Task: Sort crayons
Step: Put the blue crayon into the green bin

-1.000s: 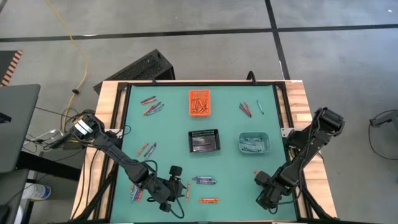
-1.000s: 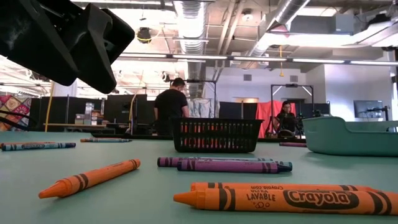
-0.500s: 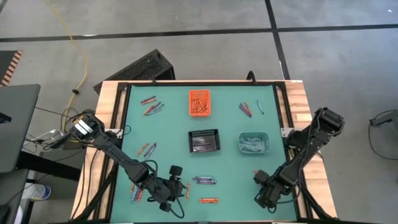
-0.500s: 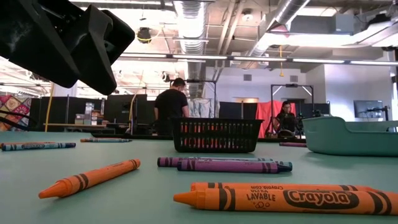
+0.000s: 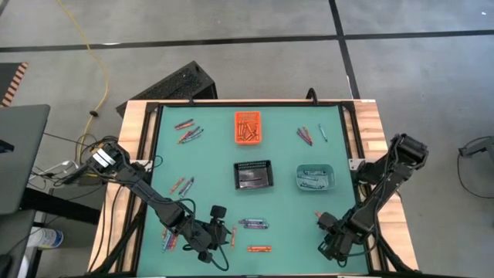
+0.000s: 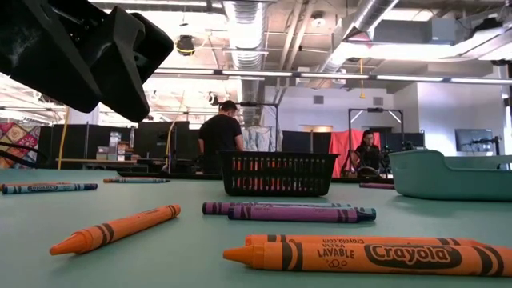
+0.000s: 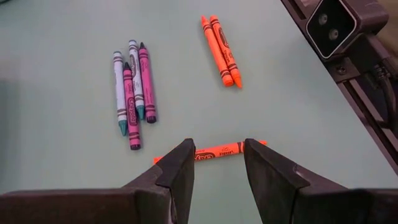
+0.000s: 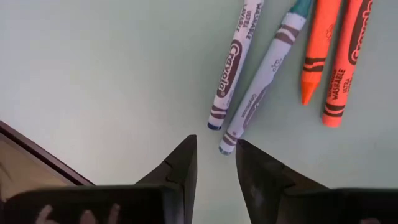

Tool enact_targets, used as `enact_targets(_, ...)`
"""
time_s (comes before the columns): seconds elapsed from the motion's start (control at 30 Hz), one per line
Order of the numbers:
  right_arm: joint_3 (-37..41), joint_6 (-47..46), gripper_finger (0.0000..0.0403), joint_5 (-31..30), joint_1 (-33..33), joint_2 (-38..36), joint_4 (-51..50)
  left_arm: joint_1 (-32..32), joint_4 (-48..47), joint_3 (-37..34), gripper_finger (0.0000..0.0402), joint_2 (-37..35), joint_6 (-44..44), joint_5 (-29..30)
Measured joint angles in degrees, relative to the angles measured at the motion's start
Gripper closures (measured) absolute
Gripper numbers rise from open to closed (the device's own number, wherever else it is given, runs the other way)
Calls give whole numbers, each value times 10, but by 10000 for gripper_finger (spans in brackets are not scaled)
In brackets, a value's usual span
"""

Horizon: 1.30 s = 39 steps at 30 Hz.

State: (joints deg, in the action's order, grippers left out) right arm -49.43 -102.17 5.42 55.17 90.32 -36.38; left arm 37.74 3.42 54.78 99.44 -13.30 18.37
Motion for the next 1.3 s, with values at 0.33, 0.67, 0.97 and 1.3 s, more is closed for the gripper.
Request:
enact_targets(0.33,-1,6,278,18,-1,36,2,0,0,0,272,0,-4,0)
enact_targets(0.67,-2,21,288,23,-5,53,3,0,0,0,272,0,-4,0)
enact_targets(0.97,-1,22,347,22,-5,54,12,0,0,0,272,0,-4,0)
enact_targets(1.3,-1,35,399,31,-10,54,14,0,1,0,271,0,-4,0)
